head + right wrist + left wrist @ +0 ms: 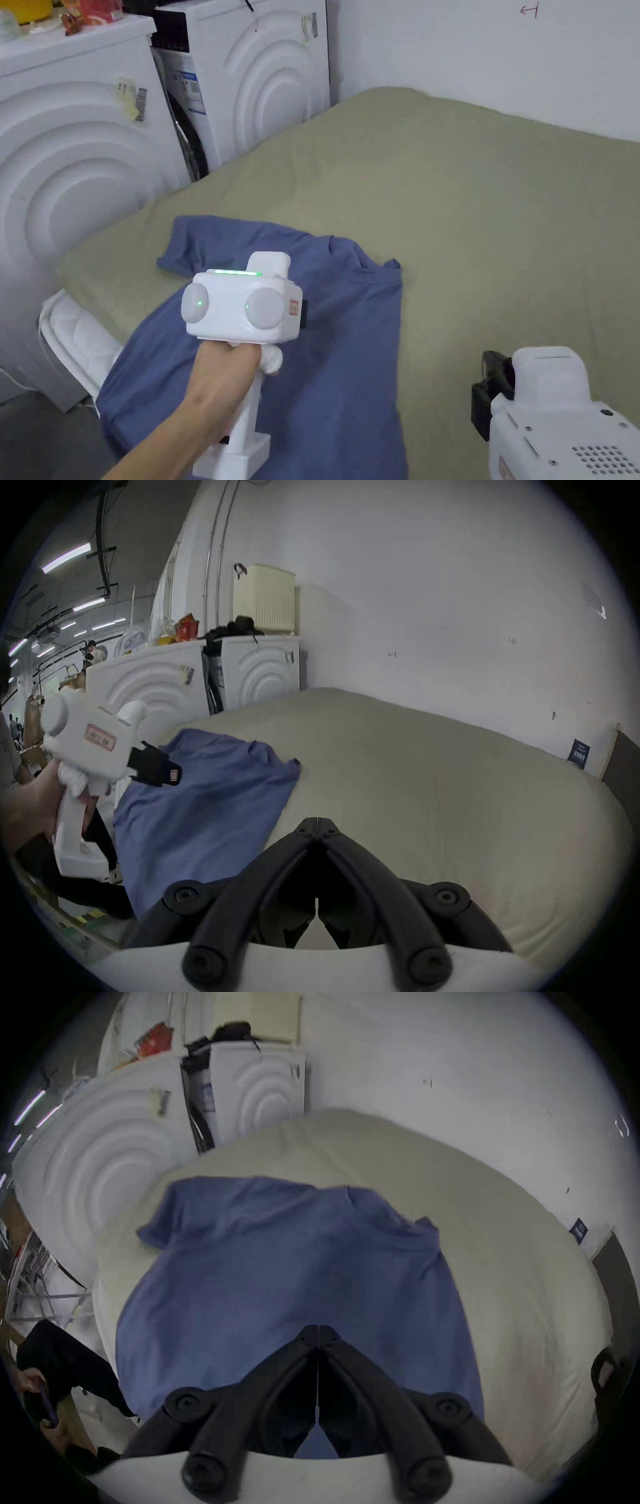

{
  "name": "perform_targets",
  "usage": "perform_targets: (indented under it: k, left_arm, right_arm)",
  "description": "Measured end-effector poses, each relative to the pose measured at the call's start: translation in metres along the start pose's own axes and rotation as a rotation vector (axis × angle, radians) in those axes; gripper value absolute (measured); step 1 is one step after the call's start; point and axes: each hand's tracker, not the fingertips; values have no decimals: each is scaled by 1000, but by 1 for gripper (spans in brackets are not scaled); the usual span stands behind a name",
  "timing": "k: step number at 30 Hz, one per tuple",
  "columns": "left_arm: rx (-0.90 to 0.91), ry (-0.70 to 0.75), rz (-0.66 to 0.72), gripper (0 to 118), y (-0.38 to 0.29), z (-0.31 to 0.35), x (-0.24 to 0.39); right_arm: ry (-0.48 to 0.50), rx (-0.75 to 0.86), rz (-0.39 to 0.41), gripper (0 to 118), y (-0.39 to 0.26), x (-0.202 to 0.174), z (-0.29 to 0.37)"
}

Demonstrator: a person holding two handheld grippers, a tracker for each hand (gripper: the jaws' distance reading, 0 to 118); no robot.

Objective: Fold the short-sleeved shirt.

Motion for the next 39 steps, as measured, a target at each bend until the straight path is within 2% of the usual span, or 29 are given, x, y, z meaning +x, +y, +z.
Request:
perform_targets:
  k: [1,2,3,5,11,12,13,14,15,16,17,19,22,25,31,33,39]
  left_arm:
    - [-12,-7,-21,31,1,-4,2]
    - [-37,-34,-30,92,2,-10,4]
    - [-101,-64,-30,118,3,-20,5]
    - [-69,-54,-23,111,0,-24,11]
    - [-177,27,-99,112,-11,-65,32]
    - [-148,25,-116,110,-11,-59,36]
    - [-156,26,-117,101,-8,-54,36]
    - [-156,23,-108,71,-6,-48,36]
    - [-150,18,-110,25,-4,-45,35]
    - [-91,59,-130,1,-1,-41,33]
    - [-80,105,-148,1,0,-38,33]
    - [-120,59,-138,1,9,-37,26]
    - [19,80,-158,1,9,7,42]
    - [49,-23,-129,1,14,45,65]
    - [159,-175,-269,1,12,141,182]
    - [172,-235,-323,1,25,146,220]
    - [209,-470,-482,1,6,203,372]
  right_arm:
    - [0,-8,-4,0,-4,2,-2]
    - [1,-16,-11,0,-7,4,-4]
    - [-1,-28,-19,0,-9,6,-5]
    - [-3,-35,-26,0,-14,10,-5]
    - [-30,-55,-39,0,-23,27,5]
    - [-36,-61,-41,0,-24,30,8]
    - [-41,-63,-44,0,-26,33,11]
    - [-46,-65,-50,0,-26,37,15]
    - [-54,-64,-57,0,-25,41,20]
    - [-64,-60,-64,0,-25,45,25]
    - [-69,-55,-70,0,-24,49,30]
    - [-93,-46,-87,0,-22,60,43]
    - [-132,-28,-94,0,-20,79,68]
    - [-183,-5,-106,0,-18,102,94]
    - [-305,65,-142,0,-14,154,167]
    - [-362,78,-153,0,-15,171,194]
    - [-523,101,-209,0,-32,228,261]
